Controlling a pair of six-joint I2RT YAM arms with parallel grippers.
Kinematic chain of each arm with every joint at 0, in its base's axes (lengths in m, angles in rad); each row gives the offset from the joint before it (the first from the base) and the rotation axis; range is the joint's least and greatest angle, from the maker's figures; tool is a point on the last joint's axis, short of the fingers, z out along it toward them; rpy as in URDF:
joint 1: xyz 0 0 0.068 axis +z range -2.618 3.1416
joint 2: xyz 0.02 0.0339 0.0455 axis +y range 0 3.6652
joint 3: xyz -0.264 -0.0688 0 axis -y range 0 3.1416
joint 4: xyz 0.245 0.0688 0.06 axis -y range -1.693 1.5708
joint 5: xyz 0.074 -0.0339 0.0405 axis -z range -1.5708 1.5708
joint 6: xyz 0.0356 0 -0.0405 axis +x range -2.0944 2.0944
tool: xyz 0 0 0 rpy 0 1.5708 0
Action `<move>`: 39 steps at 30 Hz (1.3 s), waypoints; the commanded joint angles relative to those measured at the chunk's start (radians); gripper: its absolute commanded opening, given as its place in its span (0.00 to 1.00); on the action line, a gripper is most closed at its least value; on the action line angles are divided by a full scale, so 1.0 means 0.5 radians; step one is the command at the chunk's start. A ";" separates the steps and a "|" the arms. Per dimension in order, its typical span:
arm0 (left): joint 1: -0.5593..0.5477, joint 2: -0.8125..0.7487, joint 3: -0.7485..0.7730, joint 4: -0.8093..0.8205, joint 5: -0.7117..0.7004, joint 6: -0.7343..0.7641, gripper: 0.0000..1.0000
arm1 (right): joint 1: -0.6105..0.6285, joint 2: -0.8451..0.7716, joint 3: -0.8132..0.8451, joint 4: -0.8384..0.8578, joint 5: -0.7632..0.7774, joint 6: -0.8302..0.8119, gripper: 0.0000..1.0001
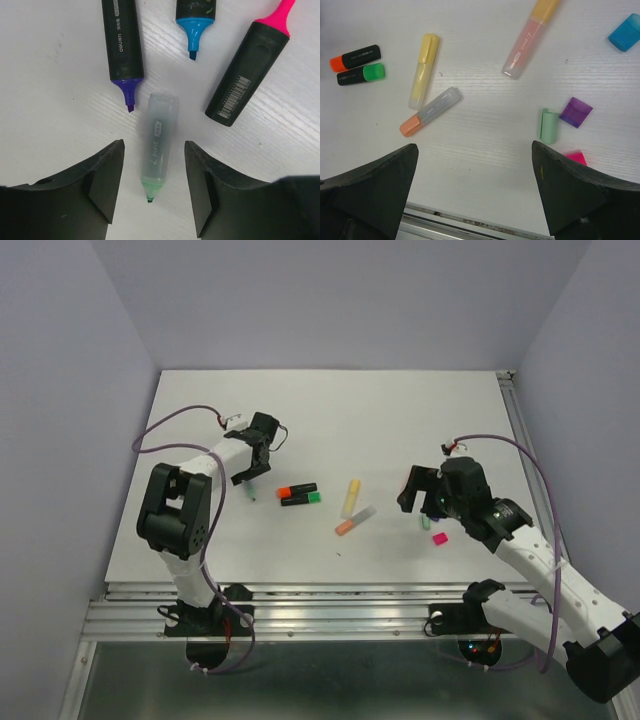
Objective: Open the pen caps
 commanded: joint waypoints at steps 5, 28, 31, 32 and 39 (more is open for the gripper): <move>-0.028 -0.397 -0.088 0.008 0.202 0.039 0.71 | -0.014 -0.081 0.133 -0.029 0.020 -0.024 1.00; -0.819 -0.346 0.087 0.333 0.666 0.376 0.99 | -0.014 -0.161 0.062 -0.047 0.002 0.000 1.00; -0.935 -0.251 0.130 0.354 0.706 0.392 0.99 | -0.014 -0.161 0.053 -0.053 0.014 -0.003 1.00; -0.963 -0.223 0.170 0.345 0.691 0.401 0.99 | -0.017 -0.158 0.047 -0.053 0.020 -0.003 1.00; -1.071 0.035 0.311 0.269 0.617 0.383 0.98 | -0.014 -0.152 0.041 -0.047 0.017 0.004 1.00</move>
